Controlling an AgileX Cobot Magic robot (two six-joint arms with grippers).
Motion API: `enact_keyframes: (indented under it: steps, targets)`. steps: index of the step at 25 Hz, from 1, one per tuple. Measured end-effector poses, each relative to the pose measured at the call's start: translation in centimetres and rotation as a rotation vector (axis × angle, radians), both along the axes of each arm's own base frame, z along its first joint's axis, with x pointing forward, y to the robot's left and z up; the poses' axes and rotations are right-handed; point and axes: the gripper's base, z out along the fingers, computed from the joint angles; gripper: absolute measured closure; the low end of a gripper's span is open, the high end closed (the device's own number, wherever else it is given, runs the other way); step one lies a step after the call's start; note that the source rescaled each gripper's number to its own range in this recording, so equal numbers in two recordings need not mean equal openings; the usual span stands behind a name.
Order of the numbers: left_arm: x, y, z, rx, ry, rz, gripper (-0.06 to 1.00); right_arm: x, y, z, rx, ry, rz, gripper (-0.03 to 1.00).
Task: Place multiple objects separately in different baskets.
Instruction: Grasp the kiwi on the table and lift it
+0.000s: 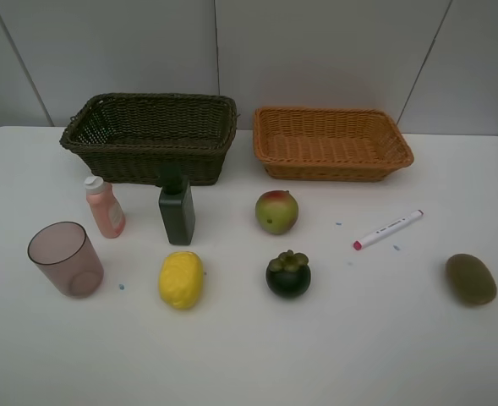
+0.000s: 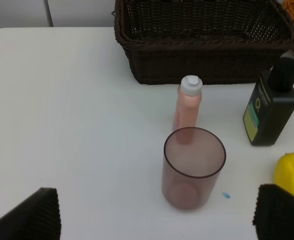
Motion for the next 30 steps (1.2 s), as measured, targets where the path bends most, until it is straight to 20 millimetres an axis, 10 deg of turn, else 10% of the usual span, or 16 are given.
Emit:
enact_keyframes:
  steps: [30]
  targets:
    - [0.0, 0.0, 0.0, 0.0, 0.0, 0.0, -0.06, 0.09, -0.03, 0.39, 0.01, -0.005, 0.026, 0.0]
